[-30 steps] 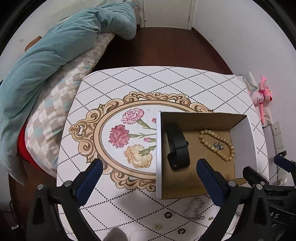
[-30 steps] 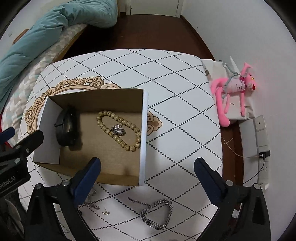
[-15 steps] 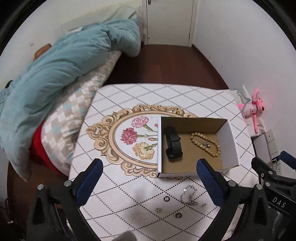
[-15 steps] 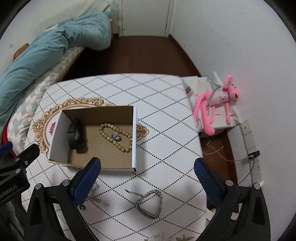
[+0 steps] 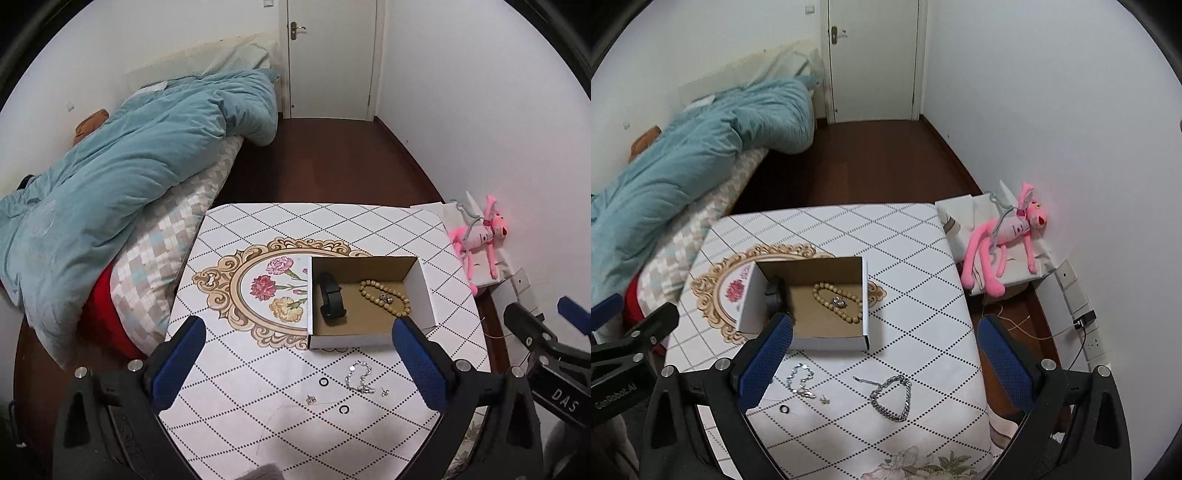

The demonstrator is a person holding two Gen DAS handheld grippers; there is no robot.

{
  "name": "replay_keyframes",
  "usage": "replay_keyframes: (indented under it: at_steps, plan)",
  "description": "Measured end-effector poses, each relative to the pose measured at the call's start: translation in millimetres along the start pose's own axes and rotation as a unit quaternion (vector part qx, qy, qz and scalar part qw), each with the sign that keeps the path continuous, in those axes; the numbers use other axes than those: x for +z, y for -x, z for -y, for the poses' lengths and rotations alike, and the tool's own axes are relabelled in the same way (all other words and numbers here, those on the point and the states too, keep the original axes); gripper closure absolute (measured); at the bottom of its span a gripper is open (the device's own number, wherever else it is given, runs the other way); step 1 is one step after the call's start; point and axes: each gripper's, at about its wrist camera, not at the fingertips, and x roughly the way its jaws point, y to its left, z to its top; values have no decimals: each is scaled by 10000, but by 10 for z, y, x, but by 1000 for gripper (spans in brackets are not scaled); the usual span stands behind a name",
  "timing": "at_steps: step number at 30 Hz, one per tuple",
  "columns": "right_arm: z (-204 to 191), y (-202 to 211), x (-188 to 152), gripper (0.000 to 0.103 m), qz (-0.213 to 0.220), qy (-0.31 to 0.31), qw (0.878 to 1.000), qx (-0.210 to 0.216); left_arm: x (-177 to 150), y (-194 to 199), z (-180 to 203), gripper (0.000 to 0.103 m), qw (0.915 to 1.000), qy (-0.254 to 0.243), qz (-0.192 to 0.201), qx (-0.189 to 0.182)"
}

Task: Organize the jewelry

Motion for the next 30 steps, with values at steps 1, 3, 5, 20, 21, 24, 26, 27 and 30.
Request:
replay_keyframes:
  at_steps: [1, 3, 5, 20, 21, 24, 26, 27, 30]
  plan:
    - [10, 6, -19, 1, -44, -36, 10000, 46, -13, 0, -8, 0, 10000, 24, -12, 5]
    - [54, -35, -92, 1, -196, -145, 9996, 117, -69, -59, -32, 0, 9999, 53, -89, 33]
    - [94, -161, -197, 1, -387, -193, 9991, 45, -153, -161, -56, 0, 9997, 64, -202, 110]
    - [664, -1687, -1221, 31, -2077, -978, 9732, -132, -1123, -1308, -236, 1, 9864, -162, -1587, 386]
    - [658, -1729, -1262, 37, -2121, -958, 9725, -130, -1168, -1331, -210, 1, 9860, -214, -1618, 340]
    - [578, -1749, -1303, 45, -1993, -693, 9773, -216, -1249, -1370, -137, 1, 9853, -328, -1658, 239]
    - [551, -1761, -1305, 51, -1923, -550, 9795, -254, -1277, -1380, -88, 3, 9852, -404, -1653, 188]
    - [539, -1759, -1310, 58, -1856, -502, 9811, -213, -1289, -1385, -62, 4, 9853, -441, -1645, 158]
    - [528, -1760, -1297, 99, -1805, -415, 9825, -169, -1322, -1370, -11, 11, 9855, -526, -1611, 91]
